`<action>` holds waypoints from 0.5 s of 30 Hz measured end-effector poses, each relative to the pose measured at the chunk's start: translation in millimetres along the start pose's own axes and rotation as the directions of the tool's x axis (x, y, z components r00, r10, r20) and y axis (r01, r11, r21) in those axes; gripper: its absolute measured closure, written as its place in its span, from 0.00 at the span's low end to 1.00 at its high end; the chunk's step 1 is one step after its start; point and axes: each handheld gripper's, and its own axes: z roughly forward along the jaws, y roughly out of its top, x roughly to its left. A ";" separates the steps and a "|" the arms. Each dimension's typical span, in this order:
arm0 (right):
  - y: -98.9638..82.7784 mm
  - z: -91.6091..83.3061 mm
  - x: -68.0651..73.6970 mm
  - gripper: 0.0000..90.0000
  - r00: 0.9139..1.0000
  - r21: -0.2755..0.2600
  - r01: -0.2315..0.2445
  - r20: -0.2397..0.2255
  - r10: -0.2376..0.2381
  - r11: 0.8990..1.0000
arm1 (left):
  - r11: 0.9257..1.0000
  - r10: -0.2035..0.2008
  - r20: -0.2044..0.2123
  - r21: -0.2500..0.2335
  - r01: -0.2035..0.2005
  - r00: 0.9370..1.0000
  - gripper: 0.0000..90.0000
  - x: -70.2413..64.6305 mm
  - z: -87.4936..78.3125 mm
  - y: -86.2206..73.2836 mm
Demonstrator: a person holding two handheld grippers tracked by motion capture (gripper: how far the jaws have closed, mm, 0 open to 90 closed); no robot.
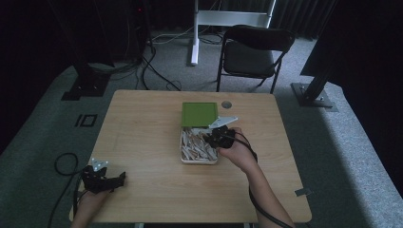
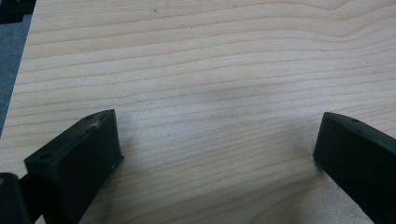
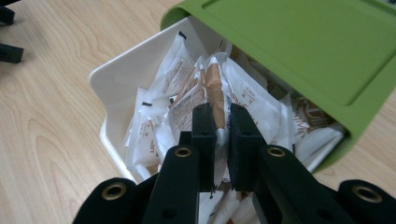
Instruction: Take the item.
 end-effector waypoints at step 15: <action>1.4 -45.1 -23.7 0.93 0.995 -0.144 -0.081 0.039 0.087 0.986 | 1.000 -0.001 0.001 0.000 0.001 1.000 0.02 0.0 0.0 0.0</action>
